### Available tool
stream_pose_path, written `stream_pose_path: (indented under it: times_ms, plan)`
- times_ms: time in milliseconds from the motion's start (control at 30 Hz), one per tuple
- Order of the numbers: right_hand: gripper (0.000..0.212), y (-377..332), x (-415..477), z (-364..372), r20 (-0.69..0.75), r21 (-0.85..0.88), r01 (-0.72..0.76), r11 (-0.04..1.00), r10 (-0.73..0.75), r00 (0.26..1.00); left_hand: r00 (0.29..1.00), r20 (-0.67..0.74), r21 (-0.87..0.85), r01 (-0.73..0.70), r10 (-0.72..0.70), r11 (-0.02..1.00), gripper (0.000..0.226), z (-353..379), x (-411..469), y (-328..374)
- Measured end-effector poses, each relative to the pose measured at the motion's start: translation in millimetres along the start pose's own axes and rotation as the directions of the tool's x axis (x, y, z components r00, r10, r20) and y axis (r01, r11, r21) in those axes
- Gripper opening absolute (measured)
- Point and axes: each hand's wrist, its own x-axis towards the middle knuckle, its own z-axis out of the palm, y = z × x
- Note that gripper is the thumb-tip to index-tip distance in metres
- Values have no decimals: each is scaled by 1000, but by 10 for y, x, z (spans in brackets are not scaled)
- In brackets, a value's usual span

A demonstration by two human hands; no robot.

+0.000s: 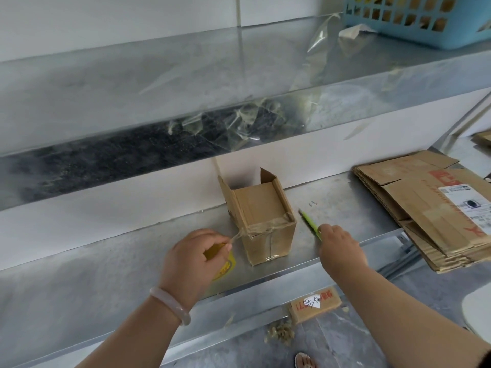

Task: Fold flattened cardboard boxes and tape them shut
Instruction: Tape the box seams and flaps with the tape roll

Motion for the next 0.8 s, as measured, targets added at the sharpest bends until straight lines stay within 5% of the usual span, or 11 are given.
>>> stream_pose_path:
  times_ms: [133,267,633,800]
  plan:
    - [36,-88,-227,-61,-18,406,-173,897,197,980,999,-15,-14,37,-37,999,24,18,-13,6]
    - [27,-249,-642,-243,-68,650,-77,756,158,985,999,4,-29,34,-34,999,11,43,-27,-3]
    - [19,-583,-1302,-472,-346,549,325,770,-144,927,995,0,-41,100,-100,994,13,38,-19,37]
    - [8,-672,-1288,-403,-259,488,380,786,-285,923,992,-26,-68,122,-124,990,10,84,-6,116]
